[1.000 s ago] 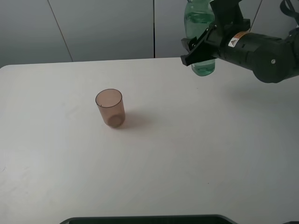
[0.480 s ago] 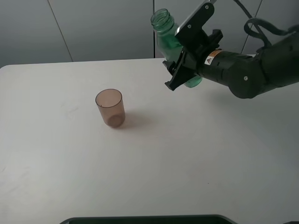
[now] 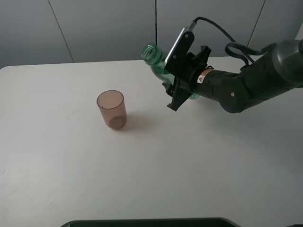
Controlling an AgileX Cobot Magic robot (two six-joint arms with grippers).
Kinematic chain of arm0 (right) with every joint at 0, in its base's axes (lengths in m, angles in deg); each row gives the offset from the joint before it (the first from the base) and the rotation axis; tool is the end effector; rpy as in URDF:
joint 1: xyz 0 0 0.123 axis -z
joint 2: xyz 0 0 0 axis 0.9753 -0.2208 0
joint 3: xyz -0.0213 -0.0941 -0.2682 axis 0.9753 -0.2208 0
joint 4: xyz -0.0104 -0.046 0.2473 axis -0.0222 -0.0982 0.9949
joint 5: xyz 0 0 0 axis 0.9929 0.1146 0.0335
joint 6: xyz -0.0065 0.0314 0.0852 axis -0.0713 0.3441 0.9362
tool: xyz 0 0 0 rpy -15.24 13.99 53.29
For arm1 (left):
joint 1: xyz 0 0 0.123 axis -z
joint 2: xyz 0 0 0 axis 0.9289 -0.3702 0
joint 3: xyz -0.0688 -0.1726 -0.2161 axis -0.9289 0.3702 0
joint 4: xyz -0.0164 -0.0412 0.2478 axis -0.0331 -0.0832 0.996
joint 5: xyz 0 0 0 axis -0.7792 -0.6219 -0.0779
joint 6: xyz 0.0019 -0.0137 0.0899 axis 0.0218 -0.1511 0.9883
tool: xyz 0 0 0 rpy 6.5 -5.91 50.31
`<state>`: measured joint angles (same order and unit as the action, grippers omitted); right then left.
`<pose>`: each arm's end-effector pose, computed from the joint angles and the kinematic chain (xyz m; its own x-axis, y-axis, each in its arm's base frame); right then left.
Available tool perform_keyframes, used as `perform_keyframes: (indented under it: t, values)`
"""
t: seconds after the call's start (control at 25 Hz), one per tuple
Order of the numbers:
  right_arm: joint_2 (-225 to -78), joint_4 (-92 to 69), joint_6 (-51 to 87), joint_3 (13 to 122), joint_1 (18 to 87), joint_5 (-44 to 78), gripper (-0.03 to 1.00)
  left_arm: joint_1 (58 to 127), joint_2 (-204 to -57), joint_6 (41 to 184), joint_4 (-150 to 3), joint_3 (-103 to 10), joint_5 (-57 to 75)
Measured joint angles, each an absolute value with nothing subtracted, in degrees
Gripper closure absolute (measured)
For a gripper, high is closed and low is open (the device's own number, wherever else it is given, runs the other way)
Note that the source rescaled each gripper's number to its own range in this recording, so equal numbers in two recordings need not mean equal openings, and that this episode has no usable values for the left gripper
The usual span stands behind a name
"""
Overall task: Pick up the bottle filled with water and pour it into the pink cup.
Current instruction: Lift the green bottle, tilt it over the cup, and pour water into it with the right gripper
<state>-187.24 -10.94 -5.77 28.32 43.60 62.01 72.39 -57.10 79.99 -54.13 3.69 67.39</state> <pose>0.2899 0.1834 0.1213 0.0198 -0.7553 -0.6551 -0.6196 0.5049 -0.6009 -0.0071 0.0094 0.2789 -0.4660 0.1149 -0.8773 0.0239 0.9928 0.1173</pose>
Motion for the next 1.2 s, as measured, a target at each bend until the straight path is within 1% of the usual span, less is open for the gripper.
perform_keyframes:
  t: [0.24, 0.68, 0.92, 1.2]
  values:
    - [-188.5, -6.7, -15.7, 28.4, 40.9, 62.4, 0.96, 72.4, -57.2, 80.0, -54.1, 3.7, 67.4]
    - [-190.1, -1.4, -25.4, 28.7, 37.8, 62.5, 0.96, 72.4, -57.1, 80.0, -54.1, 3.7, 67.4]
    - [-190.5, 3.7, -30.1, 31.4, 35.0, 62.2, 0.96, 72.4, -57.1, 80.0, -54.1, 3.7, 67.4]
    - [-190.6, 7.7, -35.9, 33.1, 33.7, 61.2, 0.96, 72.4, -57.1, 80.0, -54.1, 3.7, 67.4]
